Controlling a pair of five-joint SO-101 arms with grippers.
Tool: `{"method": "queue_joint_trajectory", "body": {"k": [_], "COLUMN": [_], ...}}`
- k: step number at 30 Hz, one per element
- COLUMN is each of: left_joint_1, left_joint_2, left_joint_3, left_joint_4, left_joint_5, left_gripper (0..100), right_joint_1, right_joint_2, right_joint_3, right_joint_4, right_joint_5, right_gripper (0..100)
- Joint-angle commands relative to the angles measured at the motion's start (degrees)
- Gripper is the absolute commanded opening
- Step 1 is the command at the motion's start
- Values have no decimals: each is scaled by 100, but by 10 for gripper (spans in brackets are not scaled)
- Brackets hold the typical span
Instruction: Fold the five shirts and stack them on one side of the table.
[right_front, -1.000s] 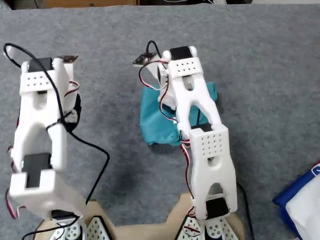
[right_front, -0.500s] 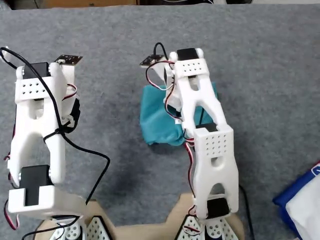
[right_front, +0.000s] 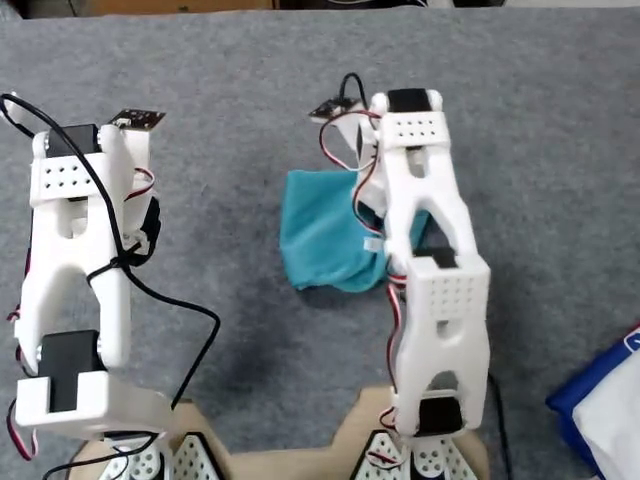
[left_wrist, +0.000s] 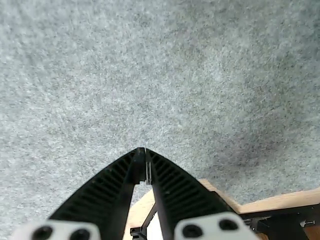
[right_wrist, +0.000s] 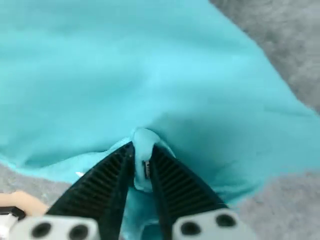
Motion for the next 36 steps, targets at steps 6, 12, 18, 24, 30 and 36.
{"method": "queue_joint_trajectory", "body": {"k": [6,12,18,24,30,36], "left_joint_1": [44,35,53,35,26,35], "left_joint_2": [-136,-145,-145,-145,-171,-145], "left_joint_3": [-62,-44,-62,-44,-9,-9], "left_joint_4": [53,53,53,53,53,53], "left_joint_5": [-26,-26,-26,-26,-26,9], "left_gripper": [18,18,18,18,18,18], "right_joint_1": [365,848,1015,1174,1648,1877], "right_joint_2": [-1587,-2097,-2422,-3178,-4629,-5622], "right_joint_3": [1473,2343,2923,3275,4602,6211], "right_joint_4": [79,62,0,18,-88,-835], "right_joint_5": [88,580,1099,1732,2796,765], "right_gripper": [5,5,181,466,472,466]}}
